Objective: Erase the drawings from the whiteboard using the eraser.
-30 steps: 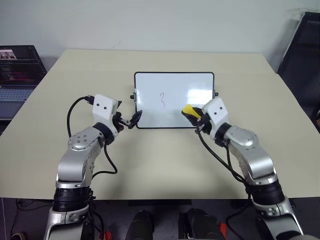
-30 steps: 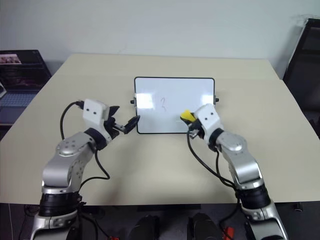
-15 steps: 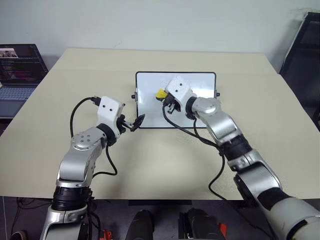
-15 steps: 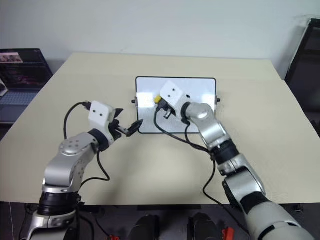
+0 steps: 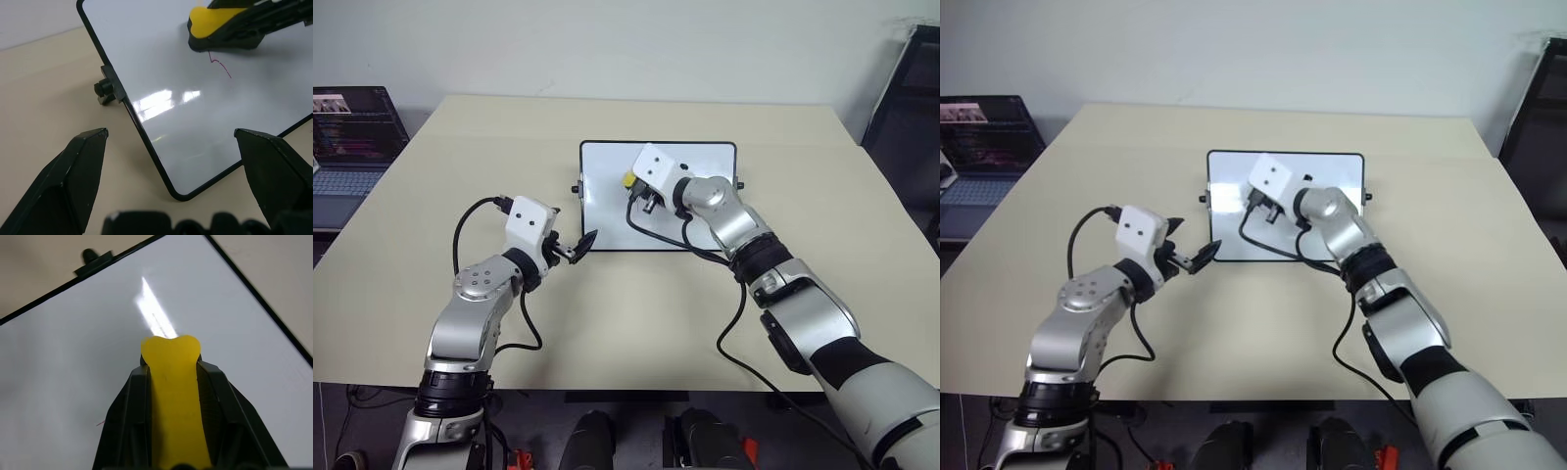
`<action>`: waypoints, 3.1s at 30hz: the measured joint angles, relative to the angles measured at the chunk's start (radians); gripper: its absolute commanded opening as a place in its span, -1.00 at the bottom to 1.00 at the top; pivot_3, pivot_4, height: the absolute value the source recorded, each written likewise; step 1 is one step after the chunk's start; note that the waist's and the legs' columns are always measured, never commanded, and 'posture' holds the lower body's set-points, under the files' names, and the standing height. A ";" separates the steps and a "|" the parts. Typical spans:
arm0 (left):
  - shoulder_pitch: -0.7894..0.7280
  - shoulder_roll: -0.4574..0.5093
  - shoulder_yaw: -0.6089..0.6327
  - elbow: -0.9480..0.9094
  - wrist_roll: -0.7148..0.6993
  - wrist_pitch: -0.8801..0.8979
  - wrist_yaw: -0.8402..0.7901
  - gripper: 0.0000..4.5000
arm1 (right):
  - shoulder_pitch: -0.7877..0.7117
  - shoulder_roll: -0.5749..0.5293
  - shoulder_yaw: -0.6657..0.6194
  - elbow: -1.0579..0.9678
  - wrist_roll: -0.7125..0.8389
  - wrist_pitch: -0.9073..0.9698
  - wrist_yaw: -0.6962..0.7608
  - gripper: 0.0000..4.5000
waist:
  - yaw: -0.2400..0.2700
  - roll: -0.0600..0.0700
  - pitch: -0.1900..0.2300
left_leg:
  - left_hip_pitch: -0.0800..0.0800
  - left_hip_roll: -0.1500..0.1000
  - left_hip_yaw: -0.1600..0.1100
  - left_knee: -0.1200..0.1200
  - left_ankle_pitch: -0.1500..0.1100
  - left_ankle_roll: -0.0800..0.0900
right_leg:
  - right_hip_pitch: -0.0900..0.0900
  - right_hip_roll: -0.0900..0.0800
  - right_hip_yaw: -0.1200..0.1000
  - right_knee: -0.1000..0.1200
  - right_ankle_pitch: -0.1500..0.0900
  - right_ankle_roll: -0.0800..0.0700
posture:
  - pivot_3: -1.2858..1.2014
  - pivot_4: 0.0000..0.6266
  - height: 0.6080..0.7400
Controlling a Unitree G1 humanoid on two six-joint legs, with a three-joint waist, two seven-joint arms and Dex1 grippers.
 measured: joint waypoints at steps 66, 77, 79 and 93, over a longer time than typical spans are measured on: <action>-0.014 -0.024 -0.032 -0.017 -0.005 0.030 -0.001 1.00 | 0.177 -0.053 0.062 -0.228 -0.135 -0.021 0.110 -0.57 | -0.018 0.000 0.000 | 0.008 0.000 0.001 -0.001 0.002 -0.002 | 0.003 0.001 0.004 0.009 -0.001 -0.001 | 0.03 -0.52 1.00; -0.051 0.011 -0.114 -0.040 -0.063 -0.005 -0.214 1.00 | 0.614 -0.071 -0.239 -0.929 0.050 0.434 0.034 -0.57 | 0.005 0.000 0.000 | 0.000 0.000 -0.001 -0.002 0.002 -0.002 | 0.000 0.001 -0.001 0.002 -0.001 -0.001 | 0.03 -0.52 1.00; -0.081 0.016 -0.134 -0.020 -0.069 -0.026 -0.273 1.00 | 0.720 -0.048 -0.299 -1.060 0.072 0.547 -0.012 -0.57 | 0.007 0.000 0.000 | -0.001 0.000 -0.001 -0.001 0.002 -0.002 | -0.001 0.001 -0.001 0.001 -0.001 -0.001 | 0.03 -0.52 1.00; -0.372 -0.093 -0.326 0.430 -0.047 -0.291 -0.663 1.00 | 0.843 0.080 -0.531 -1.224 0.097 0.854 -0.362 -0.57 | 0.004 0.000 0.000 | 0.000 -0.001 0.003 0.000 0.002 -0.002 | 0.000 0.006 0.000 0.001 -0.004 0.004 | 0.03 -0.52 1.00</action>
